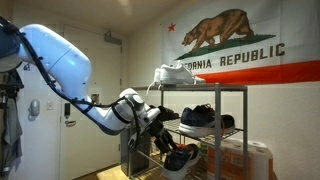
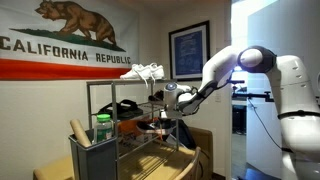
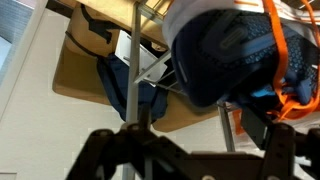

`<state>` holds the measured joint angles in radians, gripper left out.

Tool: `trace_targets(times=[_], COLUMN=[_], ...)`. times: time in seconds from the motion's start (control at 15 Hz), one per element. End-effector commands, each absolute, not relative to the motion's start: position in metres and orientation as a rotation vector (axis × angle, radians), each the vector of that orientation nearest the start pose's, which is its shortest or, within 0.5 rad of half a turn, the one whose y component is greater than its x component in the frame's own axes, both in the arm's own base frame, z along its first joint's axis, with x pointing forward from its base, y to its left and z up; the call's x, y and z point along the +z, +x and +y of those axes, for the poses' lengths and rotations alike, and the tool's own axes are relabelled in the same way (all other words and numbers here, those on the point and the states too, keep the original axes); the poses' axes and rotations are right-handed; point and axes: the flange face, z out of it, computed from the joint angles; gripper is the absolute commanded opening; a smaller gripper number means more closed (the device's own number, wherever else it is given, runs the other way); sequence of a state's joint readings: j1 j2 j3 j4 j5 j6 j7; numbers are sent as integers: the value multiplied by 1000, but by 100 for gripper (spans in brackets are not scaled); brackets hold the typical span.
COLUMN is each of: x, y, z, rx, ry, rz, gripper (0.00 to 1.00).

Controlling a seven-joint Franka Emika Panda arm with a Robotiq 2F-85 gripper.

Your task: Remove the left sneaker from the second shelf and place it on the third shelf

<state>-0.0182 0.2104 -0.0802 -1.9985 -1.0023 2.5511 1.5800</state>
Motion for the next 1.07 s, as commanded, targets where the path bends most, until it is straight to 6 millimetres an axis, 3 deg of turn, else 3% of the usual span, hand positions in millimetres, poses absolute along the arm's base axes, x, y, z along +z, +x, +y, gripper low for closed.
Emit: trace_targets(times=[0.0, 0.47, 0.8, 1.0], x=[410, 441, 463, 484], y=[595, 537, 491, 473], z=[-41, -28, -22, -15], rx=[-1237, -1244, -1101, -959], ry=[-2880, -2950, -3125, -3206], rz=[1423, 1405, 1364, 1186], gripper=[100, 100, 100, 100])
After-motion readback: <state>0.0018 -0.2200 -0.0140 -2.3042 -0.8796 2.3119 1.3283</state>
